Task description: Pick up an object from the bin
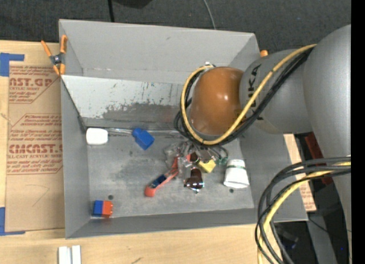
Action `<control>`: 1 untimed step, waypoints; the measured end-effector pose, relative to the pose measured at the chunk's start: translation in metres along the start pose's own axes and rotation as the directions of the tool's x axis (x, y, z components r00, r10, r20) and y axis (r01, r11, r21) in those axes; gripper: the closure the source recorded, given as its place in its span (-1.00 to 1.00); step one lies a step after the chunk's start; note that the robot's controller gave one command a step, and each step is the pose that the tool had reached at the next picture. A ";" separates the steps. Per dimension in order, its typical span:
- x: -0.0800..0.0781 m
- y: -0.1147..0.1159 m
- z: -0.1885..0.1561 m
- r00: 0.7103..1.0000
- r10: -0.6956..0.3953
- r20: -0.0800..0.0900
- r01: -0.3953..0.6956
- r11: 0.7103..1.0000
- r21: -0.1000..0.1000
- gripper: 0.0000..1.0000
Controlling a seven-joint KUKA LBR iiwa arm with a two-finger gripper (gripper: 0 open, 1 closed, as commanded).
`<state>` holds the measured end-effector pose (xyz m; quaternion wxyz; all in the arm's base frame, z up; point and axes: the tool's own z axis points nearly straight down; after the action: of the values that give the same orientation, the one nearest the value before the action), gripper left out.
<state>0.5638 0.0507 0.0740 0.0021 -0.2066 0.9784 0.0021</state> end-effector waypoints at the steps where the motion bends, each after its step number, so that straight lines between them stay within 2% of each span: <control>1: -0.004 0.001 -0.041 1.000 -0.027 -0.008 0.027 1.000 -0.003 1.00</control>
Offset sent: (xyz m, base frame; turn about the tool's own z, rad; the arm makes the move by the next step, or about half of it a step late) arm 0.0116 0.0134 0.2126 -0.1245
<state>0.5673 0.0531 0.1153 -0.0019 -0.2198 0.9755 0.0025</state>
